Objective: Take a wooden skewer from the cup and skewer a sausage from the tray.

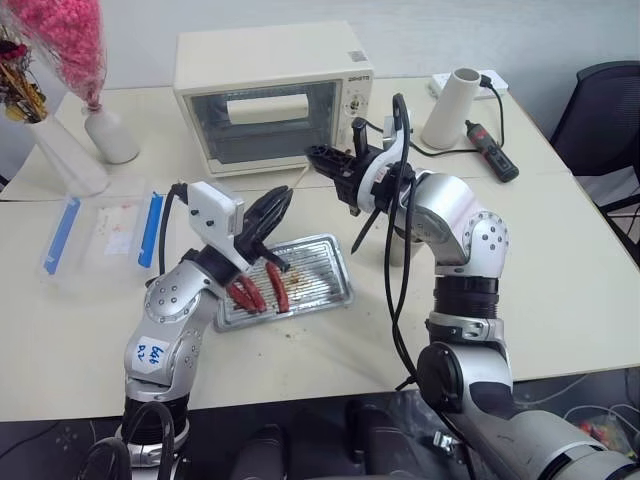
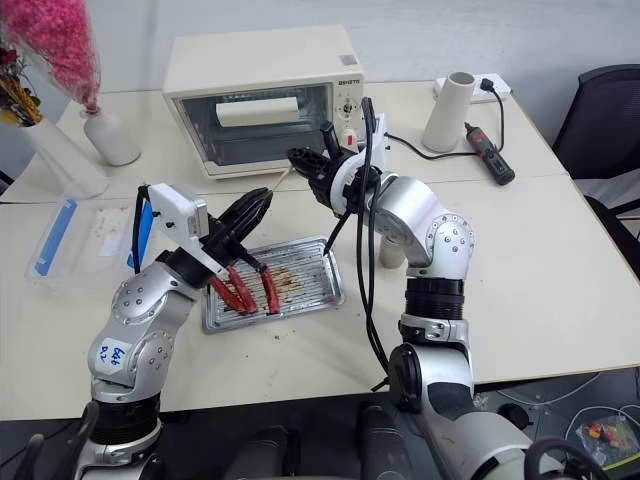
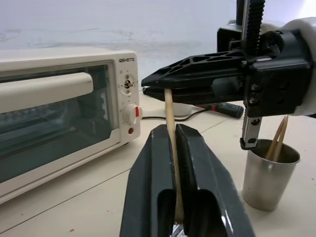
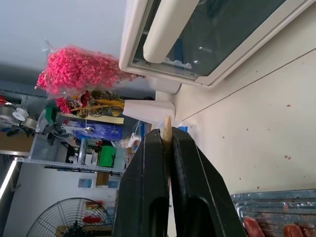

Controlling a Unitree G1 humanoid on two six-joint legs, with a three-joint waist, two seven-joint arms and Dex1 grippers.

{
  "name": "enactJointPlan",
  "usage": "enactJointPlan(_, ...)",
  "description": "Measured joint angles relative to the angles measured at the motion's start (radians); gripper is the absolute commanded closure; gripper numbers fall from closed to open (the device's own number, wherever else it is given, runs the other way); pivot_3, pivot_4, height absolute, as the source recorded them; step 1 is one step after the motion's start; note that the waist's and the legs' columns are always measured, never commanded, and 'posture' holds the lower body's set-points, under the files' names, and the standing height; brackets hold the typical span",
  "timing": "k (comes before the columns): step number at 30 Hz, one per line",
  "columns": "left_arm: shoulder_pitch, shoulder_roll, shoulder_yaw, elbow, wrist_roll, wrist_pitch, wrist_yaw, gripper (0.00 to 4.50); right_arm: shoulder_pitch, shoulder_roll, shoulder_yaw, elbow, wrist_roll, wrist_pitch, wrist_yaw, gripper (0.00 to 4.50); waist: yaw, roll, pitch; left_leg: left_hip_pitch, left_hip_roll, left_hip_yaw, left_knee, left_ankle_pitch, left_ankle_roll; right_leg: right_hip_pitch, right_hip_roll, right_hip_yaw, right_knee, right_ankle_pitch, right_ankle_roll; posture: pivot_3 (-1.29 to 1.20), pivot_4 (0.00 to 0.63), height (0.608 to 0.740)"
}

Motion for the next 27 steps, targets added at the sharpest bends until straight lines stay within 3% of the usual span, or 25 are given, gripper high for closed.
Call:
enactJointPlan(7,-0.001,0.001,0.000,0.000,0.000,0.000,0.002,4.46,0.000,-0.008,0.011,0.000,0.009,-0.013,0.000,4.50,0.000,0.000,0.000,0.000,0.000,0.000,0.000,0.000,0.000,0.000,0.000,0.000,0.000,0.000,0.000,0.00,0.150,0.740)
enactJointPlan(10,-0.001,0.001,0.001,0.001,0.001,-0.001,0.003,4.50,0.000,-0.014,0.017,0.000,0.010,-0.014,0.006,3.71,0.000,0.000,0.000,0.000,0.000,0.000,0.000,0.000,0.000,0.000,0.000,0.000,0.000,0.000,0.000,0.00,0.150,0.740)
enactJointPlan(19,0.010,0.052,0.062,0.000,-0.001,0.000,0.000,4.50,0.000,-0.053,0.039,0.000,0.005,-0.009,0.044,0.77,0.000,0.000,0.000,0.000,0.000,0.000,0.000,0.000,0.000,0.000,0.000,0.000,0.000,0.000,0.000,0.00,0.150,0.740)
enactJointPlan(21,0.034,0.086,0.092,-0.004,-0.013,0.006,-0.016,4.50,-0.003,-0.109,0.075,0.000,-0.058,0.011,0.116,0.77,0.000,0.000,0.000,0.000,0.000,0.000,0.000,0.000,0.000,0.000,0.000,0.000,0.000,0.000,0.000,0.00,0.150,0.740)
enactJointPlan(27,0.220,0.297,0.314,-0.049,-0.111,0.061,-0.141,4.50,-0.030,-0.410,0.292,-0.091,-0.447,0.057,0.554,0.77,0.000,0.000,0.000,0.000,0.001,0.000,-0.001,-0.001,0.001,-0.001,0.001,-0.005,-0.002,-0.001,-0.001,0.00,0.150,0.740)
